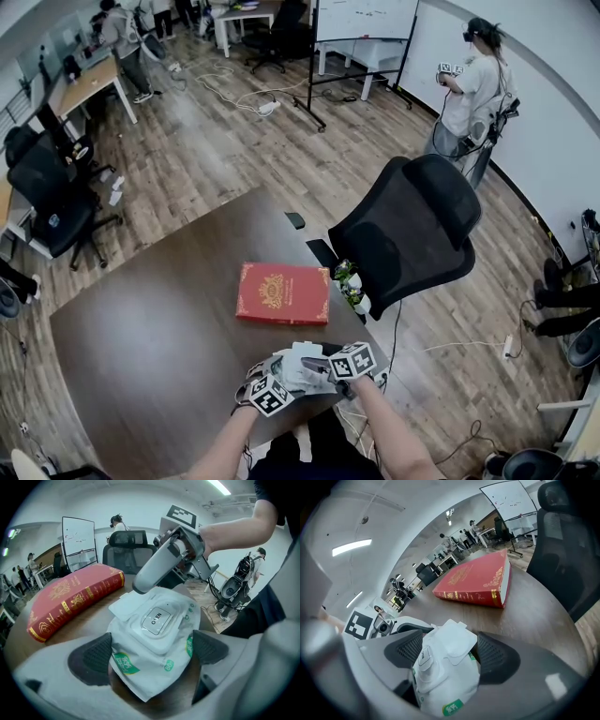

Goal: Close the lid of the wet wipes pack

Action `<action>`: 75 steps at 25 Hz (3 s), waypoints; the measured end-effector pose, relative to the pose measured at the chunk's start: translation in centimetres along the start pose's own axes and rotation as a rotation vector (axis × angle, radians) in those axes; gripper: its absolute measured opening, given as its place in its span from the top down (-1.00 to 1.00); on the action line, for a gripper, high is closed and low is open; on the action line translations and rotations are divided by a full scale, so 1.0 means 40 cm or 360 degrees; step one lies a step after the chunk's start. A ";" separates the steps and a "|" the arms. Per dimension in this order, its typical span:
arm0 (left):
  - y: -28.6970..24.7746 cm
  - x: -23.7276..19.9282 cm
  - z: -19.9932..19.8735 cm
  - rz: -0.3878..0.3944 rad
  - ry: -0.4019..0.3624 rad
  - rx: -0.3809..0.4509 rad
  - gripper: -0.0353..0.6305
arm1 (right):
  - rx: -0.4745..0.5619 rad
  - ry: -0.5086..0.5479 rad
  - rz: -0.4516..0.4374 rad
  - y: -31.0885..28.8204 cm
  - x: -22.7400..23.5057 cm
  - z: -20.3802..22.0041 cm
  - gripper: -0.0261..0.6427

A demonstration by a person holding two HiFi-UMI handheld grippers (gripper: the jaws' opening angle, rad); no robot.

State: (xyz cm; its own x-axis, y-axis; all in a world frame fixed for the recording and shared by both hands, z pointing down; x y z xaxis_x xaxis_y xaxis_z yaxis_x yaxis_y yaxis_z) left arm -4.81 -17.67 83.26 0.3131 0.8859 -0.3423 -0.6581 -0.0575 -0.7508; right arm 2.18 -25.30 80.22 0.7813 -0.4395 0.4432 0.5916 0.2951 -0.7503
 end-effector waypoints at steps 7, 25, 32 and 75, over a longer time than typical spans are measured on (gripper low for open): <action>0.004 -0.004 -0.005 -0.0005 0.0003 -0.0001 -0.72 | 0.0021 0.0087 -0.0056 0.013 -0.011 -0.015 -0.16; -0.001 -0.007 0.000 -0.0005 0.0007 -0.0016 -0.72 | 0.0171 0.0162 -0.0189 0.104 -0.096 -0.029 -0.11; -0.003 0.001 -0.003 0.0003 0.0008 -0.0016 -0.72 | 0.0173 0.0181 -0.0203 0.132 -0.125 -0.014 -0.11; 0.003 -0.004 0.003 0.0005 0.0001 -0.0013 -0.72 | -0.0069 0.0256 0.0277 0.051 -0.114 0.105 0.22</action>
State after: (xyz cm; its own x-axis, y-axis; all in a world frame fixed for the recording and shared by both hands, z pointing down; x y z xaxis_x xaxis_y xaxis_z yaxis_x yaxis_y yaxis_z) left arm -5.02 -17.78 83.29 0.3112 0.8855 -0.3450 -0.6536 -0.0641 -0.7542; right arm 0.66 -19.12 78.76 0.8268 -0.5159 0.2242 0.4392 0.3428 -0.8304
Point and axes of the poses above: the fingertips, and each gripper's own axes: y backward along the fingers, x to its right, z out of its underside, the point moved 3 cm from there along y, backward along the fingers, and after that the axes turned 14 degrees about z, right-handed, at the moved point
